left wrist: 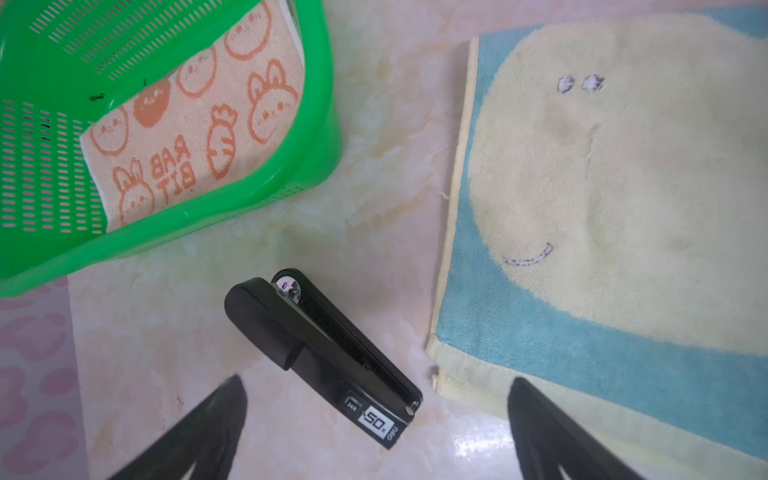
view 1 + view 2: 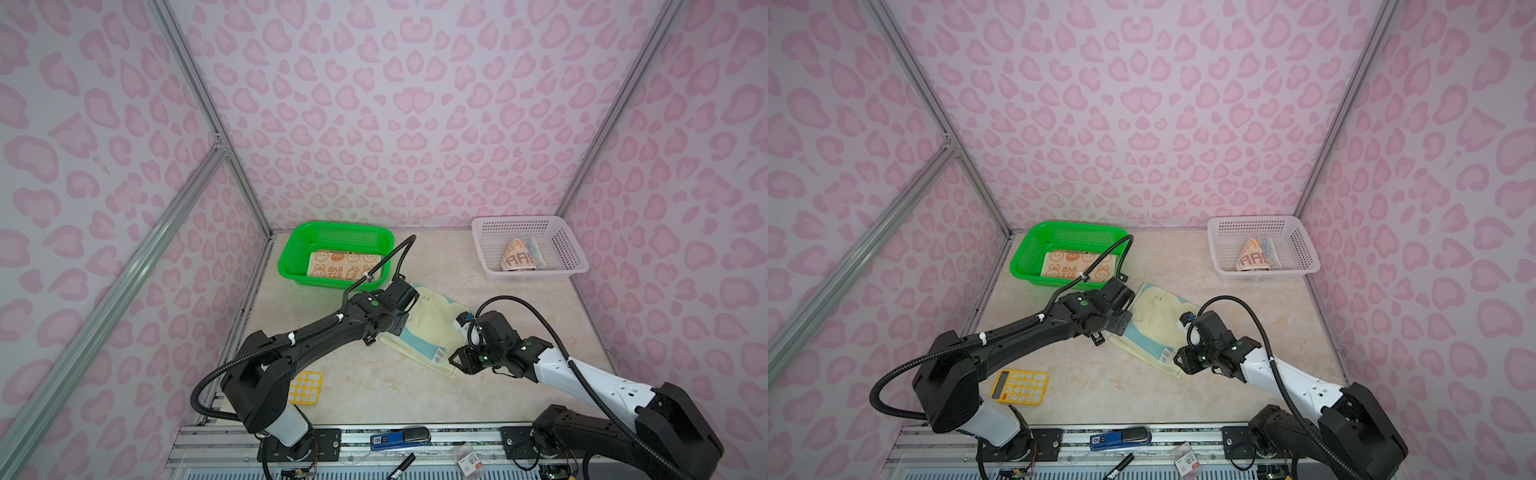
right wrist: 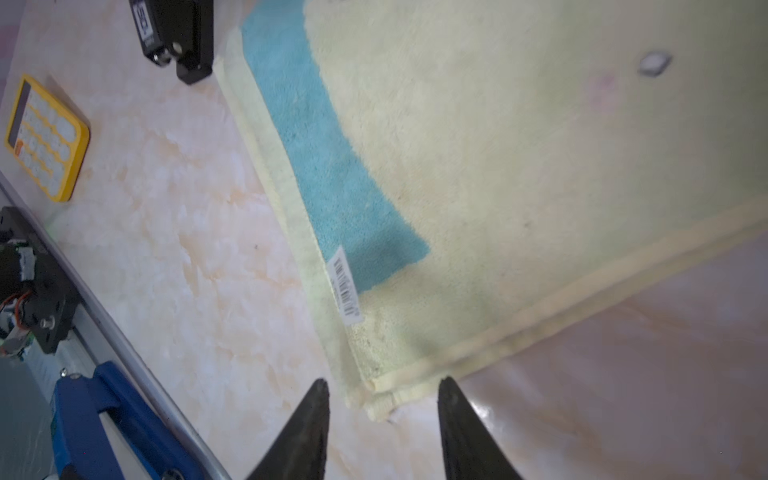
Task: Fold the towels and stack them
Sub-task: 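Open both grippers, releasing the folded towel, and move to its far edge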
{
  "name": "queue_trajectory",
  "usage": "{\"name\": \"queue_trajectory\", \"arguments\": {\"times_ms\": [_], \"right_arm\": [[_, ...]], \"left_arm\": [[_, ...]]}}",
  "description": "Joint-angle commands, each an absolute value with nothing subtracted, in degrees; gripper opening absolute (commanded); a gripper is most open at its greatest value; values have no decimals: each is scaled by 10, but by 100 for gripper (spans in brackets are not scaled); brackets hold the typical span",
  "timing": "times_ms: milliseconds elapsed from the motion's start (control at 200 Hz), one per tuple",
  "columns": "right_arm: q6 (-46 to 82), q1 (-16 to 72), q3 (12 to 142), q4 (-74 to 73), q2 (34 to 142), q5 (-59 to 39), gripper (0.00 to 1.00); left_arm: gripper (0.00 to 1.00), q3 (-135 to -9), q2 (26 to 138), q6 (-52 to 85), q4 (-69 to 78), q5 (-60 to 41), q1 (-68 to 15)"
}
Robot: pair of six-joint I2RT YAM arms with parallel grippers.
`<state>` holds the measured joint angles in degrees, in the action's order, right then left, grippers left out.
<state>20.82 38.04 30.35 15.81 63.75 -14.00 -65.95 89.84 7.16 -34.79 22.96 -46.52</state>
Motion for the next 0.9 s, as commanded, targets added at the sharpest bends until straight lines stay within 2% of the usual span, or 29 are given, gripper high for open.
{"name": "queue_trajectory", "arguments": {"times_ms": [0, 130, 300, 675, 895], "right_arm": [[273, 366, 302, 160, 605, -24, 48], [320, 278, 305, 145, 588, -32, 51], [330, 193, 312, 104, 611, -46, 49], [318, 155, 398, 22, 851, -100, 46], [333, 155, 410, -12, 926, -128, 44]], "left_arm": [[98, -663, 891, 71, -309, 202, -456], [100, -692, 918, 59, -291, 186, -448], [96, -749, 971, 40, -283, 164, -431], [93, -829, 1055, 29, -277, 129, -404], [92, -862, 1077, 19, -281, 126, -395]]}}
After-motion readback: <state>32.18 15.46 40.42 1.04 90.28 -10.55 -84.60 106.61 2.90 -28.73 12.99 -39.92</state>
